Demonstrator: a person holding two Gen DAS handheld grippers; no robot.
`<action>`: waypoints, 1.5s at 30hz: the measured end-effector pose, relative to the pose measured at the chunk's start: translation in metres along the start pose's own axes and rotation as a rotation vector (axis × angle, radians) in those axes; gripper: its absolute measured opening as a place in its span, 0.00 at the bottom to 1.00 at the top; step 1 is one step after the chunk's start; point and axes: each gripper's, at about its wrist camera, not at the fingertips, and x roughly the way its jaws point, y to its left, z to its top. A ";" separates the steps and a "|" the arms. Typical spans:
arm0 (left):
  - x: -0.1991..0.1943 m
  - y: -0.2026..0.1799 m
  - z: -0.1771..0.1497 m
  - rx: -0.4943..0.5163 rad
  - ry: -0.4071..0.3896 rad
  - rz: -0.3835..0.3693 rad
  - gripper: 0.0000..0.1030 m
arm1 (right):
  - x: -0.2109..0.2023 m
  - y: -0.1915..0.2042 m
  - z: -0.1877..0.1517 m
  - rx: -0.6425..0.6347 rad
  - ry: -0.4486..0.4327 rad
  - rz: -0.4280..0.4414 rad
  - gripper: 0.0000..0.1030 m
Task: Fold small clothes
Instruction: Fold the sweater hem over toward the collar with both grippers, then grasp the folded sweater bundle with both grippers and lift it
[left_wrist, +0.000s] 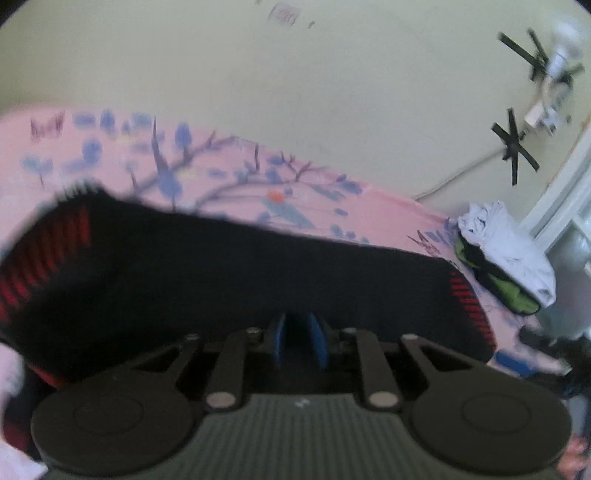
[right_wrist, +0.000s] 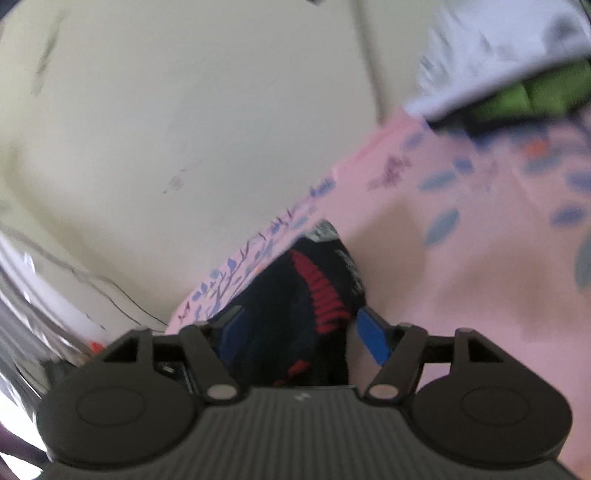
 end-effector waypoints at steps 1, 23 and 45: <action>-0.001 0.001 0.002 -0.016 -0.005 -0.018 0.15 | 0.008 -0.001 0.000 0.013 0.029 -0.005 0.59; -0.103 0.075 -0.006 -0.164 -0.225 -0.073 0.07 | 0.135 0.234 -0.045 -0.516 0.247 0.201 0.33; -0.059 0.100 0.023 -0.072 -0.120 0.236 0.86 | 0.166 0.211 -0.061 -0.443 0.262 0.234 0.44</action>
